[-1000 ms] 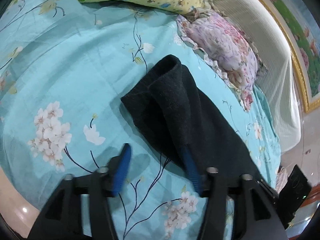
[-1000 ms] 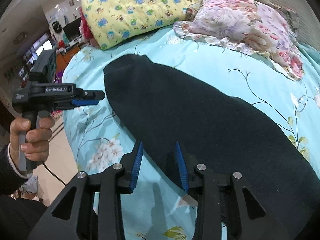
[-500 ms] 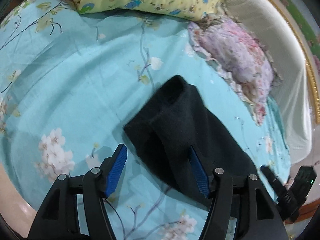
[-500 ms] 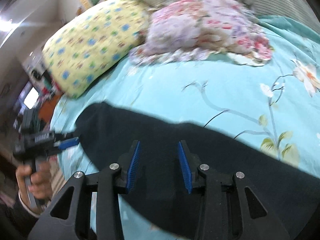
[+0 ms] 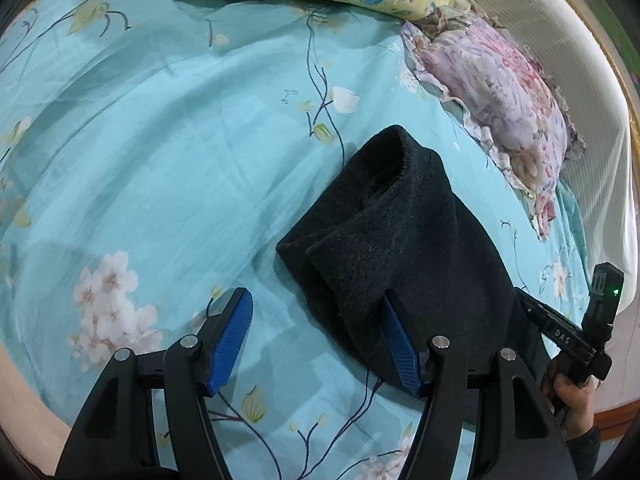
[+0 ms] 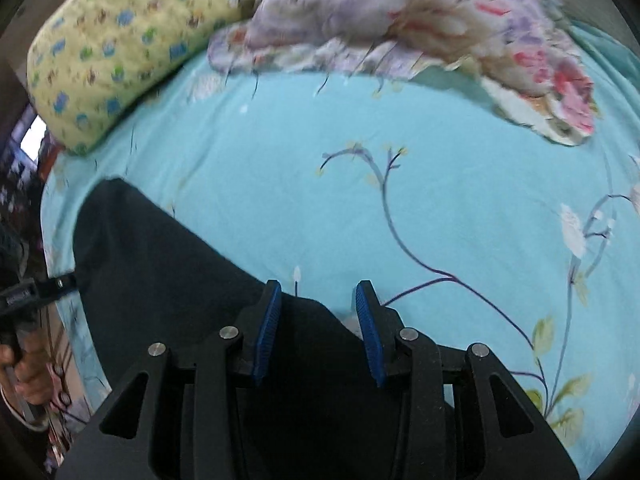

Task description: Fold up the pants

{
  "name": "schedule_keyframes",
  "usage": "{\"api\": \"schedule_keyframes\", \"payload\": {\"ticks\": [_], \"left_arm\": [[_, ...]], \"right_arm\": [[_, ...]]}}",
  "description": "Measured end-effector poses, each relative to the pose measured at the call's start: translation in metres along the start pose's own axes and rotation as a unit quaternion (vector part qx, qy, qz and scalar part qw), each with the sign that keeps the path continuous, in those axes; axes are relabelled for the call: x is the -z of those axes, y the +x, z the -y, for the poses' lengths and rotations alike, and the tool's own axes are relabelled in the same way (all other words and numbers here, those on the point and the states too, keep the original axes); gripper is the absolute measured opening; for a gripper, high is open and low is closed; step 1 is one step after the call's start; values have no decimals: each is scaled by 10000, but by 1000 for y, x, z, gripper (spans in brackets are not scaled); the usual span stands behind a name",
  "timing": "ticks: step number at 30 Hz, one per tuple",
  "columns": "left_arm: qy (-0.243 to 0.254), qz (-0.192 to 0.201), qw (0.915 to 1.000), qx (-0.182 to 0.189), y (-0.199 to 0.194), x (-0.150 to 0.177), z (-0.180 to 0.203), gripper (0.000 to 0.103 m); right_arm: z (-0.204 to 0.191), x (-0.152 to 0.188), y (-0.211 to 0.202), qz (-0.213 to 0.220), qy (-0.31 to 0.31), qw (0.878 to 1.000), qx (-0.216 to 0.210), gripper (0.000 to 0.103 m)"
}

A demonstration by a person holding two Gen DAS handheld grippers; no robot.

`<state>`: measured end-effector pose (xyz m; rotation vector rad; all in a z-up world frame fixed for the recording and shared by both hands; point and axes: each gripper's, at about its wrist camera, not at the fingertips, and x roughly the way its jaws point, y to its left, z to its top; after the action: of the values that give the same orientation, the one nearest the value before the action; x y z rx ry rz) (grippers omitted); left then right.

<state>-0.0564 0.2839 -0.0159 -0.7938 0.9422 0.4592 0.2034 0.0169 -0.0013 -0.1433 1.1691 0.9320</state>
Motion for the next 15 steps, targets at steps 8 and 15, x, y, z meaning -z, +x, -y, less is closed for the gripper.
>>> {"api": "schedule_keyframes", "payload": {"ticks": [8, 15], "left_arm": [[466, 187, 9987, 51, 10, 0, 24, 33], [791, 824, 9907, 746, -37, -1, 32, 19]], "right_arm": [[-18, 7, 6, -403, -562, 9976, -44, 19], [-35, 8, -34, 281, -859, 9948, 460, 11]]}}
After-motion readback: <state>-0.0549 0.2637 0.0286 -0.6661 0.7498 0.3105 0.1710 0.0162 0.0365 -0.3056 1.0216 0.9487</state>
